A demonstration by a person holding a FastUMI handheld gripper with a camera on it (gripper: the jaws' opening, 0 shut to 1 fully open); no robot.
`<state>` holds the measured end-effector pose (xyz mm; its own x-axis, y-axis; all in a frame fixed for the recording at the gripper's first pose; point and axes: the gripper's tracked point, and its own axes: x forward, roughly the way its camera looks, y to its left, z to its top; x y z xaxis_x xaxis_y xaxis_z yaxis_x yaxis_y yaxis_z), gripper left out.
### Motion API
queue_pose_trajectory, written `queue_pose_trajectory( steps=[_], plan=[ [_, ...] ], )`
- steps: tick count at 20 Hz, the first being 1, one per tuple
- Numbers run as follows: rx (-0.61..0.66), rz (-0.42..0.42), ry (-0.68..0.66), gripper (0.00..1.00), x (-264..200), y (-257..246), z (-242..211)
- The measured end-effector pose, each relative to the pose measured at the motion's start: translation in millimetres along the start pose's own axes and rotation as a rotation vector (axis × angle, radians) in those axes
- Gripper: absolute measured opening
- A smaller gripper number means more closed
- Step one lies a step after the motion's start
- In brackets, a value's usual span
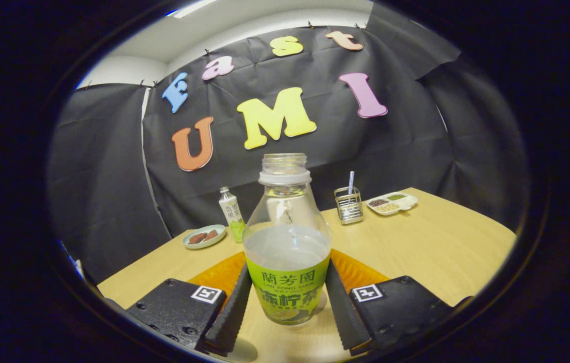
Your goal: Take the bottle from table, then pour the juice into the cup, finally place the bottle on the coaster
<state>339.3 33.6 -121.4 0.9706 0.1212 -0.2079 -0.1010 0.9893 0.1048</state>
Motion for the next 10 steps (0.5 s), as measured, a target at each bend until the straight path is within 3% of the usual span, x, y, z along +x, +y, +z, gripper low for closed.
queue_pose_trajectory(
  steps=[6, 10],
  plan=[
    [-0.11, -0.053, 0.024, 0.8, 36, 5, -5],
    [-0.111, -0.066, 0.089, 0.8, 50, -1, -27]
  ],
)
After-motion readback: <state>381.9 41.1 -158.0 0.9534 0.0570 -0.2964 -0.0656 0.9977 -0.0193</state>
